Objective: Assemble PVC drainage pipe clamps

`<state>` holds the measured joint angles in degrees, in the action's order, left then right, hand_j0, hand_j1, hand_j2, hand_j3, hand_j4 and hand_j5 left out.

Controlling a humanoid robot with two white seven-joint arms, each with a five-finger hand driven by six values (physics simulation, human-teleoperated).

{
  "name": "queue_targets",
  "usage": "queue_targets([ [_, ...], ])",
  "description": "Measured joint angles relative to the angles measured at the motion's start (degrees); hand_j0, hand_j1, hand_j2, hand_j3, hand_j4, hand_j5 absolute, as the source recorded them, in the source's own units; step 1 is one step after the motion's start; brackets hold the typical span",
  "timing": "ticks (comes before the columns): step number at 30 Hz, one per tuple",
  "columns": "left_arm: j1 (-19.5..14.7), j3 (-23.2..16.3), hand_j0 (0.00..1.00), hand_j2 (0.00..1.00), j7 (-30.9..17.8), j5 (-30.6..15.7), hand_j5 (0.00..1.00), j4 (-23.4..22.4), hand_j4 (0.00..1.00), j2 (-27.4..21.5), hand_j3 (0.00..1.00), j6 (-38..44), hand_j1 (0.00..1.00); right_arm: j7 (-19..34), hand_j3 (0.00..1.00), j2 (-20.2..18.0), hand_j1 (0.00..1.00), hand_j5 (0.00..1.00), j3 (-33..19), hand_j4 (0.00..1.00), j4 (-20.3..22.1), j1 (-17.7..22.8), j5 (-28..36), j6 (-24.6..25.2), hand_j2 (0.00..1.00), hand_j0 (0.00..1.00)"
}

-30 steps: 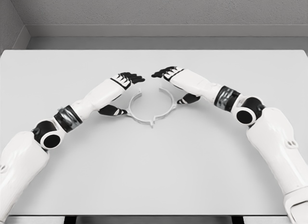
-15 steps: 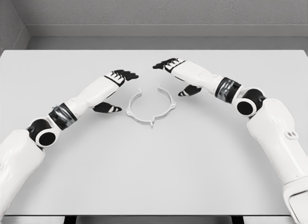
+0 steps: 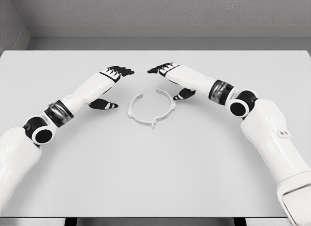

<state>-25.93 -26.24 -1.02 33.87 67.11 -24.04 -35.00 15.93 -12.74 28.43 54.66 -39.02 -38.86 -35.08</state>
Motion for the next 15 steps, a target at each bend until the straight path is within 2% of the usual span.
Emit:
queue_targets([
  [15, -0.1, 0.1, 1.0, 1.0, 0.0, 0.0, 1.0, -0.1, 1.0, -0.1, 1.0, 0.0, 1.0, 0.0, 1.0, 1.3, 1.0, 1.0, 0.2, 1.0, -0.4, -0.4, 0.0, 0.0, 1.0, 1.0],
])
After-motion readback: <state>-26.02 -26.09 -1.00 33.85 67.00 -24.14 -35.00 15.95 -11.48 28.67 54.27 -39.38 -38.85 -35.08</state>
